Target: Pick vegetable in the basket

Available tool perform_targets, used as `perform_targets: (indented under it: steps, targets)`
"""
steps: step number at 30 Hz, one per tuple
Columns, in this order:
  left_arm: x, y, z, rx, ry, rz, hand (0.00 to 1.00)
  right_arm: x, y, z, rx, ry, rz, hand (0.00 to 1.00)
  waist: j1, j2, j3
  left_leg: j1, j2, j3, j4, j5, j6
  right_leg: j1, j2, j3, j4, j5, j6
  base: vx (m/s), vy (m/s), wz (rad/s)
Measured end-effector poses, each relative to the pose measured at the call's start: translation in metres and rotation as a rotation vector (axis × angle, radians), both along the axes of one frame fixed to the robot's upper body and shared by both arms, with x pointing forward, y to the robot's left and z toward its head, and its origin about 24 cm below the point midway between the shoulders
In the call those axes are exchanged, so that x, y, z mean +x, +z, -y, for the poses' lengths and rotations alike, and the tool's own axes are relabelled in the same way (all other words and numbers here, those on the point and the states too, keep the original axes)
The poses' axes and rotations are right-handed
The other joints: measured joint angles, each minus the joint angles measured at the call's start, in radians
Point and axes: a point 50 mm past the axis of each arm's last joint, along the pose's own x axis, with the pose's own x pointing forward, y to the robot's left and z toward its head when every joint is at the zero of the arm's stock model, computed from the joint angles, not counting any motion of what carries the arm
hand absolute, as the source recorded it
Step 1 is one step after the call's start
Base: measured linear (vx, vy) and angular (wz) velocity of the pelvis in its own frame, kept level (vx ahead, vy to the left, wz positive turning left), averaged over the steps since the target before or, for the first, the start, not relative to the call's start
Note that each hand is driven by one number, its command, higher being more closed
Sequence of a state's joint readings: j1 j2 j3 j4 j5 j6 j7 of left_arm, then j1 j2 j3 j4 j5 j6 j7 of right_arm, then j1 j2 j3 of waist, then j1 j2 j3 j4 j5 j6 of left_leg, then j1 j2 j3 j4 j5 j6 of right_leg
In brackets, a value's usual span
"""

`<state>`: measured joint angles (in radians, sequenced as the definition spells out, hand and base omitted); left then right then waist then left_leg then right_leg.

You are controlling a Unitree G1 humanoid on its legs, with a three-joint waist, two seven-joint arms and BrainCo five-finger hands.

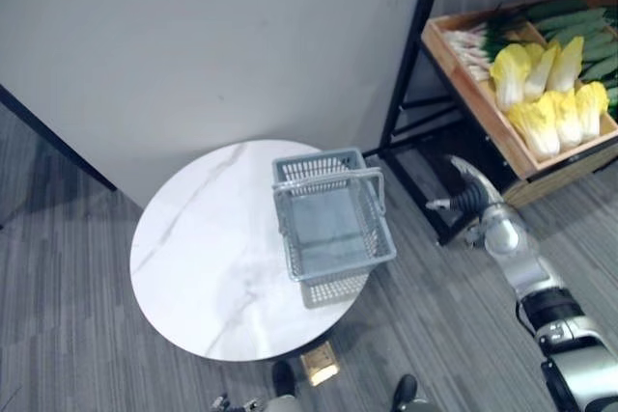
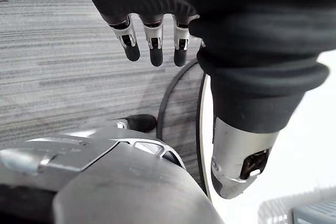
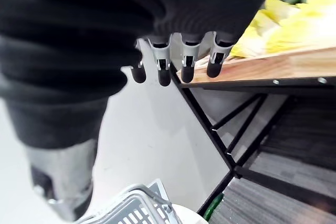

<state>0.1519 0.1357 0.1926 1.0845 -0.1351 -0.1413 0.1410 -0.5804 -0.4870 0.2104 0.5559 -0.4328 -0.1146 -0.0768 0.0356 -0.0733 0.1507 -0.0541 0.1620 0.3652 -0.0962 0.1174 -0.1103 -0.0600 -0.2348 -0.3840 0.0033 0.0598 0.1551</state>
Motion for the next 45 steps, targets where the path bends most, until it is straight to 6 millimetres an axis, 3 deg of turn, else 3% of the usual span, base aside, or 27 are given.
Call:
perform_targets:
  steps: [6, 8, 11, 14, 18, 22, 29, 38, 45]
  targets:
    - [0.010, 0.004, -0.005, 0.017, 0.008, 0.042, 0.00, 0.022, 0.039, -0.041, -0.121, 0.162, 0.056, 0.00, 0.008, -0.018, 0.028, -0.021, 0.006, -0.046, 0.000, 0.002, -0.003, -0.001, 0.008, -0.017, -0.005, 0.005, -0.007, 0.03, -0.014, 0.09]
    - [0.022, 0.007, -0.006, 0.017, 0.025, 0.075, 0.00, 0.033, 0.058, -0.050, -0.167, 0.187, 0.086, 0.00, 0.044, -0.021, 0.058, -0.037, 0.012, -0.061, -0.001, 0.012, -0.004, -0.006, 0.015, -0.026, -0.007, 0.007, -0.009, -0.03, -0.019, 0.22]
    - [0.031, 0.010, -0.006, 0.018, 0.040, 0.113, 0.00, 0.042, 0.073, -0.052, -0.192, 0.175, 0.101, 0.00, 0.066, -0.023, 0.085, -0.068, 0.018, -0.095, -0.005, 0.025, -0.003, -0.012, 0.023, -0.049, -0.012, 0.007, -0.010, -0.06, -0.026, 0.26]
    - [0.036, 0.012, -0.007, 0.020, 0.043, 0.128, 0.00, 0.051, 0.087, -0.049, -0.238, 0.135, 0.109, 0.00, 0.110, -0.026, 0.115, -0.109, 0.028, -0.109, -0.006, 0.043, -0.005, -0.043, 0.033, -0.059, -0.013, 0.012, -0.017, -0.06, -0.026, 0.12]
    - [0.037, 0.012, -0.008, 0.029, 0.051, 0.129, 0.00, 0.054, 0.086, -0.057, -0.229, 0.138, 0.098, 0.00, 0.113, -0.032, 0.141, -0.117, 0.028, -0.120, -0.007, 0.047, -0.005, -0.043, 0.034, -0.069, -0.013, 0.012, -0.017, -0.01, -0.009, 0.07]
    - [0.050, 0.017, -0.009, 0.043, 0.049, 0.163, 0.00, 0.055, 0.090, -0.070, -0.215, 0.159, 0.108, 0.00, 0.113, -0.050, 0.176, -0.137, 0.033, -0.122, -0.007, 0.051, -0.005, -0.062, 0.038, -0.069, -0.013, 0.012, -0.017, 0.00, 0.000, 0.00]
    - [0.061, 0.021, -0.011, 0.062, 0.052, 0.194, 0.00, 0.056, 0.086, -0.084, -0.190, 0.173, 0.092, 0.00, 0.119, -0.058, 0.185, -0.170, 0.033, -0.131, 0.000, 0.058, -0.009, -0.085, 0.040, -0.079, -0.015, 0.012, -0.017, 0.05, -0.006, 0.05]
    - [0.081, 0.028, -0.009, 0.050, 0.070, 0.264, 0.00, 0.060, 0.101, -0.080, -0.163, 0.136, 0.118, 0.00, 0.135, -0.049, 0.227, -0.184, 0.035, -0.138, -0.005, 0.067, -0.009, -0.096, 0.039, -0.088, 0.005, 0.006, -0.025, -0.02, 0.008, 0.03]
    - [0.082, 0.029, -0.010, 0.053, 0.071, 0.269, 0.00, 0.061, 0.096, -0.084, -0.153, 0.124, 0.117, 0.00, 0.138, -0.050, 0.243, -0.206, 0.035, -0.159, -0.006, 0.074, -0.005, -0.112, 0.038, -0.101, 0.016, 0.004, -0.027, -0.01, 0.002, 0.05]
